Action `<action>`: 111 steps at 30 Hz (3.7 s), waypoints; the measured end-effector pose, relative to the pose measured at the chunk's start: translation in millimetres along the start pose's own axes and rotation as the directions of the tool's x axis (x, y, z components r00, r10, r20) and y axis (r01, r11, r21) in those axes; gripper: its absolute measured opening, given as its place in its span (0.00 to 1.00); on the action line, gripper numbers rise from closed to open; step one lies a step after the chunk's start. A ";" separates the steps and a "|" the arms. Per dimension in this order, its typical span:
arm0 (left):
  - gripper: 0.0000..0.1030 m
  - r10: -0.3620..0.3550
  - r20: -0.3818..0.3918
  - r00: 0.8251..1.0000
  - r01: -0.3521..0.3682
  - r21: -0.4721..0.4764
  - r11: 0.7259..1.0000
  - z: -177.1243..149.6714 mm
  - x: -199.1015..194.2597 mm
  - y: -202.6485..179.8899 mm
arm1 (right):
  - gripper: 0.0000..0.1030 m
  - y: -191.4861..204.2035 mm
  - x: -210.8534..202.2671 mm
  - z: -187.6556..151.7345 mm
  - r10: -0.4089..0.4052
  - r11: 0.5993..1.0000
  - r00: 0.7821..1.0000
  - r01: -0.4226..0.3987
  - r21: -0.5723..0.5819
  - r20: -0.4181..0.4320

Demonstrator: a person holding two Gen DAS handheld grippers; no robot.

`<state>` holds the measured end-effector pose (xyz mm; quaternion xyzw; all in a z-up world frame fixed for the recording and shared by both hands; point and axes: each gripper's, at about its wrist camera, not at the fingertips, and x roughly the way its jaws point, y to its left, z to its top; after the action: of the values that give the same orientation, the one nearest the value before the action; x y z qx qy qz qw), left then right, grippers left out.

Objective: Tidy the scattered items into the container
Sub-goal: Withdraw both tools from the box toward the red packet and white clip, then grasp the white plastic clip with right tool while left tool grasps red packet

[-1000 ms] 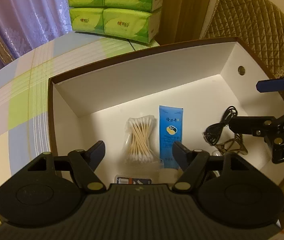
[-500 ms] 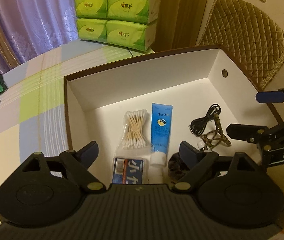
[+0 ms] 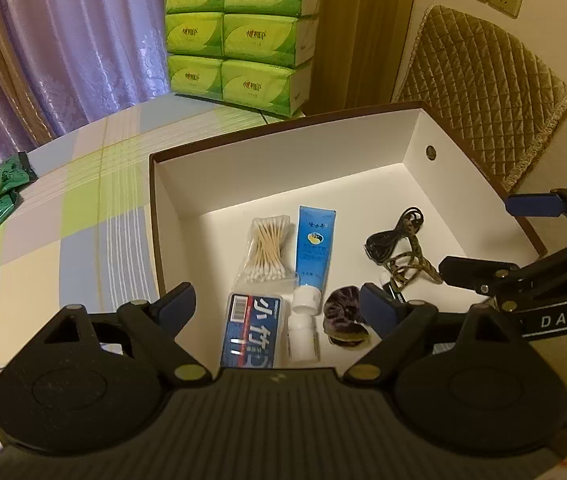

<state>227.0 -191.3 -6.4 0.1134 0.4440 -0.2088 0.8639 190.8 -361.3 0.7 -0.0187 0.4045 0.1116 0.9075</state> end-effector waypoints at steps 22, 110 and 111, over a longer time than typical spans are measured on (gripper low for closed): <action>0.87 0.022 0.011 1.000 -0.021 -0.028 0.999 -47.8 -47.7 5.3 | 0.98 43.2 -36.3 -31.4 0.009 1.000 1.000 -0.009 -0.002 0.026; 0.87 0.260 -0.236 0.937 -0.341 -0.440 0.831 -220.6 -31.8 410.2 | 0.98 429.7 209.4 -26.7 0.187 0.951 0.982 -0.190 -0.244 -0.035; 0.87 0.258 -0.239 0.936 -0.341 -0.441 0.830 -220.4 -29.4 412.1 | 0.98 431.5 212.9 -26.7 0.186 0.950 0.982 -0.189 -0.248 -0.036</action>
<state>243.3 266.0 -105.9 -0.0163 0.5300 0.0553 0.8460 215.3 95.7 -150.1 -0.0951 0.3926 0.2471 0.8808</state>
